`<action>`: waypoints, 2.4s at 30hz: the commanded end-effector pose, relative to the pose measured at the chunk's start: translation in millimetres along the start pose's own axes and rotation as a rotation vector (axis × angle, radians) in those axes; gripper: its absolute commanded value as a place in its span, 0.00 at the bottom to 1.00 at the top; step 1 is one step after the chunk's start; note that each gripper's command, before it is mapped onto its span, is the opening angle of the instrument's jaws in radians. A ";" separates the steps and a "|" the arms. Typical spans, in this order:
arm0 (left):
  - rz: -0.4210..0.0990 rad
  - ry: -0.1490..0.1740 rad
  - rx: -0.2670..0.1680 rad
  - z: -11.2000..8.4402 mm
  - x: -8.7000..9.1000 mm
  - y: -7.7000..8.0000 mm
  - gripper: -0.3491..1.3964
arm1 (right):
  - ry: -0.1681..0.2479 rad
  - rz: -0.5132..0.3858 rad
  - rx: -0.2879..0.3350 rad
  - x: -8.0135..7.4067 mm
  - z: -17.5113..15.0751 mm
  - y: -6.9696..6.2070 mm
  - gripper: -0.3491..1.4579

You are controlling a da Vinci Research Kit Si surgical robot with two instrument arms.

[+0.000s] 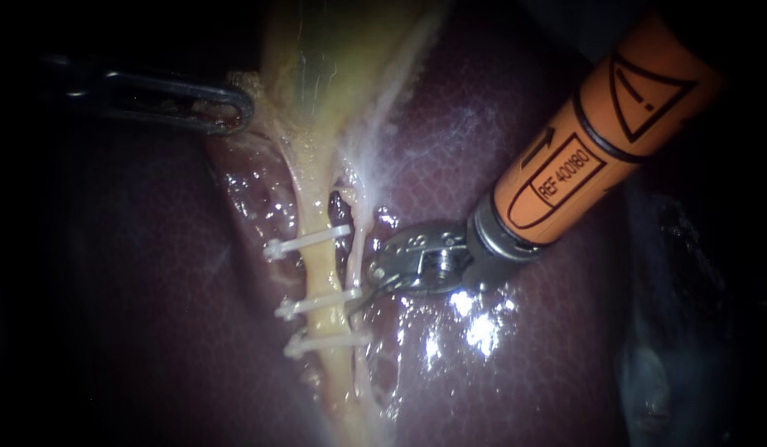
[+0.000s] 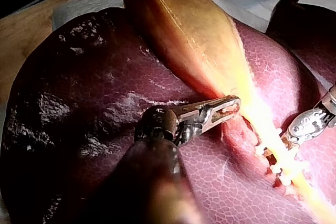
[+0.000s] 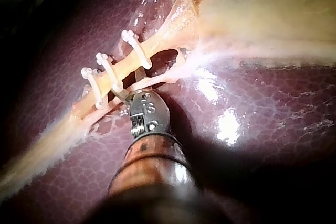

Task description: Go to the cutting position left tube

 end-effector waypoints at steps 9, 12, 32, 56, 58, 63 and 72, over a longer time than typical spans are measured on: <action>0.000 0.006 -0.001 0.1 -0.1 0.1 0.00 | 0.001 -0.005 0.012 -1.1 -2.2 -0.5 0.98; 0.000 0.008 -0.002 0.2 -0.1 0.2 0.00 | -0.001 -0.006 0.009 -1.6 -3.5 -0.6 0.98; -0.006 0.055 -0.022 0.3 -0.3 0.6 0.00 | -0.032 0.018 -0.044 0.1 -12.6 -2.8 0.98; -0.005 0.054 -0.024 0.4 -0.1 0.6 0.00 | -0.022 0.130 0.013 -2.4 -6.5 0.3 0.98; -0.005 0.054 -0.024 0.4 0.0 0.6 0.00 | -0.008 0.158 0.031 -2.4 -6.2 0.5 0.98; -0.005 0.054 -0.024 0.4 0.0 0.6 0.00 | 0.053 0.239 0.098 -1.6 -5.6 0.3 0.98; -0.005 0.054 -0.024 0.4 0.0 0.6 0.00 | 0.095 0.308 0.178 -0.3 -4.3 0.3 0.98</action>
